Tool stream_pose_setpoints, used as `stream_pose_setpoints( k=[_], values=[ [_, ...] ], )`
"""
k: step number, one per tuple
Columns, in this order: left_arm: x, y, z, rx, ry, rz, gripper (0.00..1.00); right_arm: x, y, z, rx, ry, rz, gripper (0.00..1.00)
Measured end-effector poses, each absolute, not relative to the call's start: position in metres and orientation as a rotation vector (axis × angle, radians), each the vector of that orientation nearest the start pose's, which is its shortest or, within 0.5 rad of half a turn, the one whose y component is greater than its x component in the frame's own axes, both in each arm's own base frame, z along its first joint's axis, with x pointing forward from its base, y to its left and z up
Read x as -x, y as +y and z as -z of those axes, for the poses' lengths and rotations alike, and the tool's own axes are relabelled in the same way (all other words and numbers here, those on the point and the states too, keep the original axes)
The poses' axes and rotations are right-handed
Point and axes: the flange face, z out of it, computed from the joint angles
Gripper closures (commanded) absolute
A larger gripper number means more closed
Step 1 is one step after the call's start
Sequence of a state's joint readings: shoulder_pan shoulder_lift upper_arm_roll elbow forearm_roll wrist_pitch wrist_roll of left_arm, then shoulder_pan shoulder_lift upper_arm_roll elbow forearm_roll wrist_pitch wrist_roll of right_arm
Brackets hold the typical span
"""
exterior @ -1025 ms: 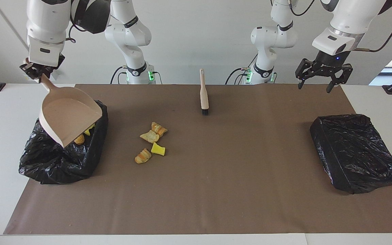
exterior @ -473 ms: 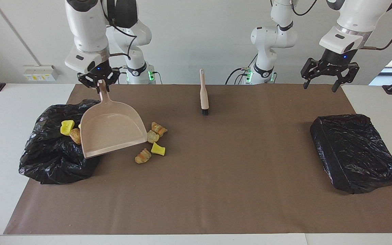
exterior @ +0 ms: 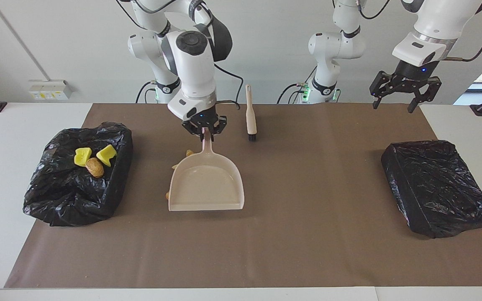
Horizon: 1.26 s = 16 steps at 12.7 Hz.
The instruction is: Sweep and dump trash in bin
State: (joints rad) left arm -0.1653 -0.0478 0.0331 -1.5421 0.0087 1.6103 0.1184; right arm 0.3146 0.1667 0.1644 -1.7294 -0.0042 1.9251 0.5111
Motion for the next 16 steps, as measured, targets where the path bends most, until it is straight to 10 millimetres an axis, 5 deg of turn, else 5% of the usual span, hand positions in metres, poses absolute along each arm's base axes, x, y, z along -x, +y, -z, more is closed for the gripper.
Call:
stream_pose_setpoints(
  k=[7,11,12,13,16],
  values=[
    [-0.537,-0.07,-0.667,3.107,0.389,0.155,0.0,-0.567,0.385,-0.404,2.995,0.171,0.069,1.0],
    [-0.536,-0.069,-0.667,3.108,0.386,0.144,0.0,-0.578,0.393,-0.385,2.946,0.183,0.144,1.0],
    [-0.536,-0.069,-0.667,3.108,0.386,0.141,0.0,-0.579,0.393,-0.381,2.944,0.184,0.145,0.89],
    [-0.536,-0.069,-0.666,3.108,0.386,0.139,0.0,-0.579,0.393,-0.378,2.946,0.185,0.139,0.63],
    [-0.536,-0.069,-0.667,3.108,0.386,0.139,0.0,-0.581,0.391,-0.37,2.955,0.169,0.126,0.49]
  ],
)
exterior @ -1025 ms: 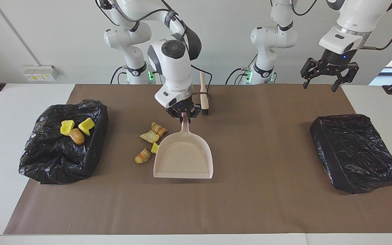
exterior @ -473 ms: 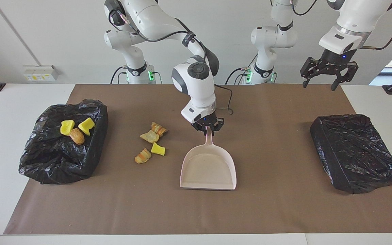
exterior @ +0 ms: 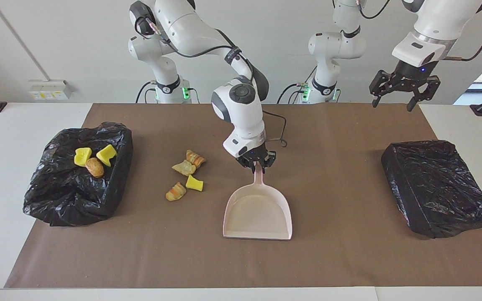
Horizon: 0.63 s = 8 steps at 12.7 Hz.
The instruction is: Sweep and dump trash in bin
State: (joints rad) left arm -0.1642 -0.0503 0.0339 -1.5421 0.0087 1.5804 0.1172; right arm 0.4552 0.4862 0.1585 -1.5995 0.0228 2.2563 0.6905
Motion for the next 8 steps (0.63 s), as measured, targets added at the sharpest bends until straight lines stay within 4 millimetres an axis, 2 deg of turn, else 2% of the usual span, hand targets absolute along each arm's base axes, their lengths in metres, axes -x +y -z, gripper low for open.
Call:
stream_pose_setpoints(
  k=[1,3,4,6,8],
  values=[
    [-0.535,-0.069,-0.667,3.108,0.387,0.14,0.0,-0.581,0.391,-0.369,2.956,0.157,0.126,0.46],
    [-0.536,-0.069,-0.667,3.108,0.387,0.143,0.0,-0.579,0.392,-0.37,2.963,0.149,0.114,0.3],
    [-0.536,-0.07,-0.667,3.107,0.389,0.148,0.0,-0.576,0.391,-0.375,2.974,0.145,0.097,0.28],
    [-0.537,-0.073,-0.669,3.105,0.399,0.172,0.0,-0.566,0.387,-0.398,3.007,0.134,0.046,0.24],
    [-0.541,-0.084,-0.666,3.101,0.429,0.205,0.0,-0.545,0.384,-0.432,3.049,0.106,-0.019,0.21]
  ],
)
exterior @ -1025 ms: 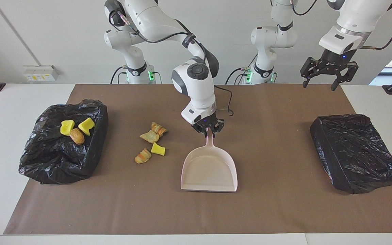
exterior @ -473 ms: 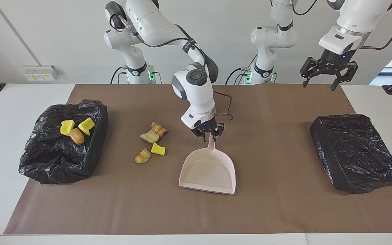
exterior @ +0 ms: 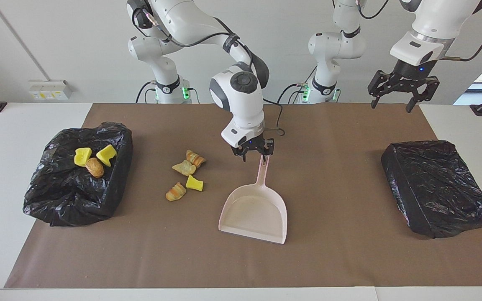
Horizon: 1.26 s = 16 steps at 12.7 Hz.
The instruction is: Sweep and dump trash in bin
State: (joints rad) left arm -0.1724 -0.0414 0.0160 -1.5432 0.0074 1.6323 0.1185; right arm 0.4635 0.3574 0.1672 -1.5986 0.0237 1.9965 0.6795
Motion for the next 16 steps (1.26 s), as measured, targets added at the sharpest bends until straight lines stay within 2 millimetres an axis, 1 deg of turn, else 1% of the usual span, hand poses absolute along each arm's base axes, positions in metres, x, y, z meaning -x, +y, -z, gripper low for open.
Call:
stream_pose_setpoints(
  k=[1,2,3,4,6,8,10,12,13,14,15,16],
  values=[
    [-0.546,-0.096,-0.66,3.098,0.459,0.214,0.0,-0.532,0.384,-0.446,3.063,0.087,-0.044,0.17],
    [-0.553,-0.113,-0.65,3.093,0.501,0.22,0.0,-0.517,0.385,-0.456,3.074,0.071,-0.064,0.09],
    [-0.559,-0.135,-0.636,3.086,0.555,0.222,0.0,-0.5,0.388,-0.459,3.084,0.053,-0.085,0.07],
    [-0.565,-0.158,-0.62,3.078,0.611,0.218,0.0,-0.484,0.391,-0.457,3.095,0.036,-0.108,0.07],
    [-0.571,-0.211,-0.58,3.06,0.721,0.207,0.0,-0.448,0.395,-0.441,3.075,0.034,-0.23,0.07],
    [-0.571,-0.253,-0.54,3.061,0.75,0.2,0.0,-0.399,0.398,-0.424,3.071,0.004,-0.325,0.07],
    [-0.569,-0.289,-0.505,3.081,0.697,0.187,0.0,-0.342,0.395,-0.411,3.085,-0.054,-0.368,0.07],
    [-0.565,-0.328,-0.464,3.107,0.626,0.193,0.0,-0.29,0.386,-0.405,3.087,-0.096,-0.419,0.07],
    [-0.56,-0.349,-0.442,3.117,0.603,0.194,0.0,-0.267,0.38,-0.402,3.091,-0.121,-0.43,0.07],
    [-0.553,-0.366,-0.422,3.126,0.581,0.194,0.0,-0.249,0.377,-0.398,3.089,-0.137,-0.43,0.07],
    [-0.546,-0.377,-0.405,3.133,0.565,0.195,0.0,-0.234,0.378,-0.393,3.09,-0.14,-0.415,0.07],
    [-0.541,-0.382,-0.392,3.136,0.557,0.192,0.0,-0.224,0.38,-0.387,3.091,-0.132,-0.395,0.07]
  ],
)
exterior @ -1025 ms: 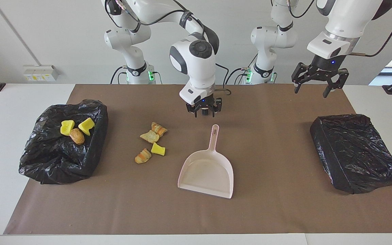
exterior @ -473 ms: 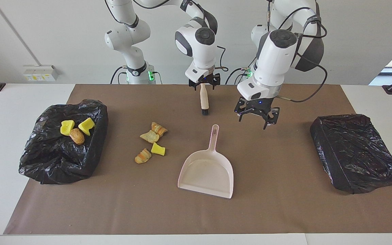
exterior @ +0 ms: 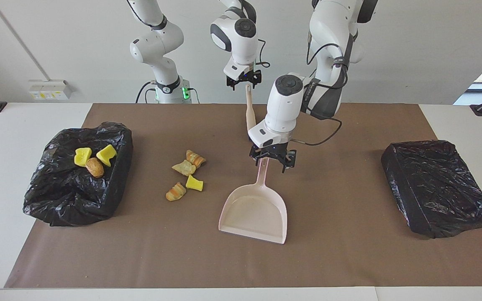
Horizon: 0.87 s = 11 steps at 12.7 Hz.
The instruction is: Sweep and dump trash in bin
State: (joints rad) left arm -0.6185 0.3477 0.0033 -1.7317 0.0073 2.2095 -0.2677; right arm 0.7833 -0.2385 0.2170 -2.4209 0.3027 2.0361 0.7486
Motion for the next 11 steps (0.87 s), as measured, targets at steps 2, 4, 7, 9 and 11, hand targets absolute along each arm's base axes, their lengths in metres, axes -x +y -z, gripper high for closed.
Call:
stream_pose_setpoints(
  k=[2,4,7,9,11],
  values=[
    [-0.533,-0.383,-0.378,3.132,0.558,0.171,0.0,-0.22,0.38,-0.371,3.086,-0.111,-0.364,0.08],
    [-0.53,-0.383,-0.371,3.132,0.553,0.168,0.06,-0.226,0.383,-0.352,3.081,-0.09,-0.353,0.08],
    [-0.522,-0.39,-0.366,3.13,0.564,0.163,0.19,-0.228,0.385,-0.338,3.091,-0.081,-0.376,0.12],
    [-0.515,-0.397,-0.362,3.129,0.569,0.153,0.29,-0.223,0.387,-0.338,3.092,-0.099,-0.379,0.12],
    [-0.511,-0.398,-0.358,3.126,0.57,0.141,0.53,-0.215,0.39,-0.336,3.097,-0.117,-0.385,0.15]
  ],
)
